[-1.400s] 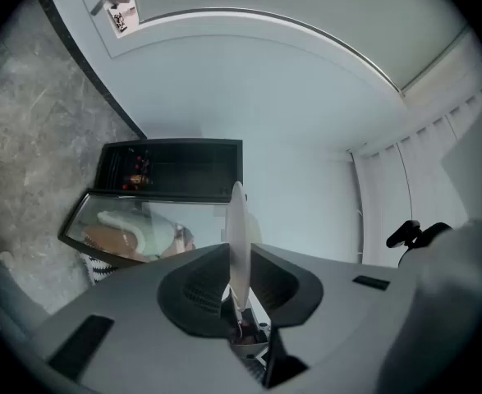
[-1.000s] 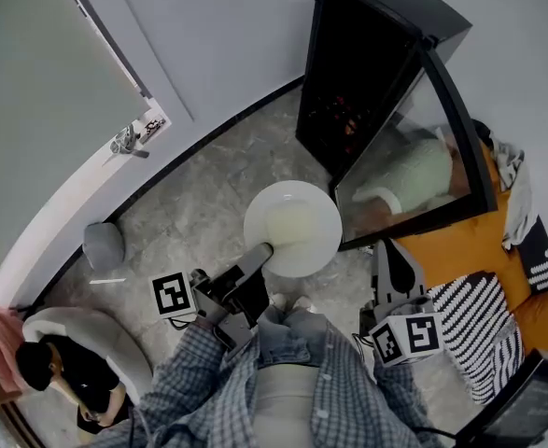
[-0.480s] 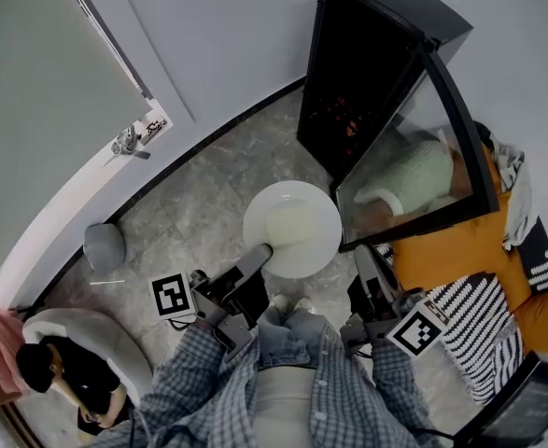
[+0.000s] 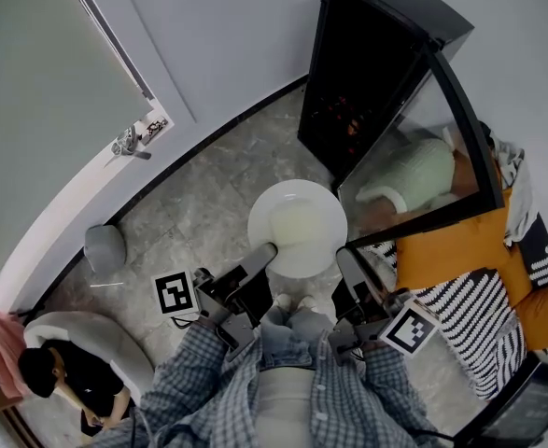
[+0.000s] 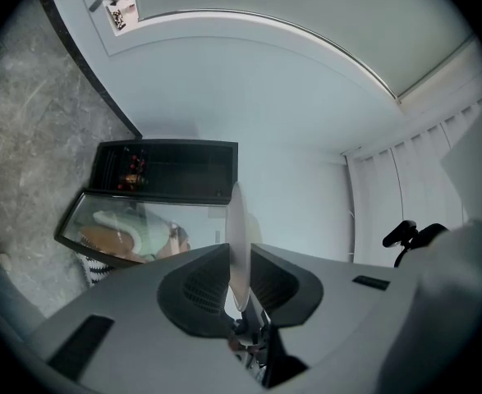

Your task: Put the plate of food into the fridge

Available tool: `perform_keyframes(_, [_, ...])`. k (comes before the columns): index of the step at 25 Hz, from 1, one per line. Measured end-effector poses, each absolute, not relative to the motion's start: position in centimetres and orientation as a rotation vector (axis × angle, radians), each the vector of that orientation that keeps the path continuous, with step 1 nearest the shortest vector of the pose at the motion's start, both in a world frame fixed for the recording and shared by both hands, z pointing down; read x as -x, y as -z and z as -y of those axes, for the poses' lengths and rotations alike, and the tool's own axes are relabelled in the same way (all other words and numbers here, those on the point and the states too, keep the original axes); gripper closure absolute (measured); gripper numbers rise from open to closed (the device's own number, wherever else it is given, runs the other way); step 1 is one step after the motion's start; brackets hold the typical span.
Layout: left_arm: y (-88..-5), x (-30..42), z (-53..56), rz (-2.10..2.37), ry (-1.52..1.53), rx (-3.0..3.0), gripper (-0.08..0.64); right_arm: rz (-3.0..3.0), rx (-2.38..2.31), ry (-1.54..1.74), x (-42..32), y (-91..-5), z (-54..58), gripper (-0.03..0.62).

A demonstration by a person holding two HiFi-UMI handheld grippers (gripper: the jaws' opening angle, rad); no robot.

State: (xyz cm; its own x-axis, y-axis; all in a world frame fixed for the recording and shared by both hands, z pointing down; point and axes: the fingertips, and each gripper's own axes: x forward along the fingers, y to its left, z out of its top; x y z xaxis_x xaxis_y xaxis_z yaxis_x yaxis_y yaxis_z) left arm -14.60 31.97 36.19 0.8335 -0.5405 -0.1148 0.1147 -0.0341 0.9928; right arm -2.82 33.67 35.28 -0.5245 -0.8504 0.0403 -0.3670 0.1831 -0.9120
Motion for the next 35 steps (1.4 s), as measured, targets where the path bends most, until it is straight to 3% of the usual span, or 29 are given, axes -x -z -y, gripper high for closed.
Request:
perform_keyframes(20, [-36.6,15.9,-32.3,0.314,0.528,-1.514,0.499,-2.034,1.146,1.291,5.8,-35.7,-33.0,0.489])
perform_keyframes(35, [-37.2,13.1,-23.5,0.345,0.537,-1.509,0.499,-2.129,1.09,1.305,3.0,-36.5,-23.3,0.491])
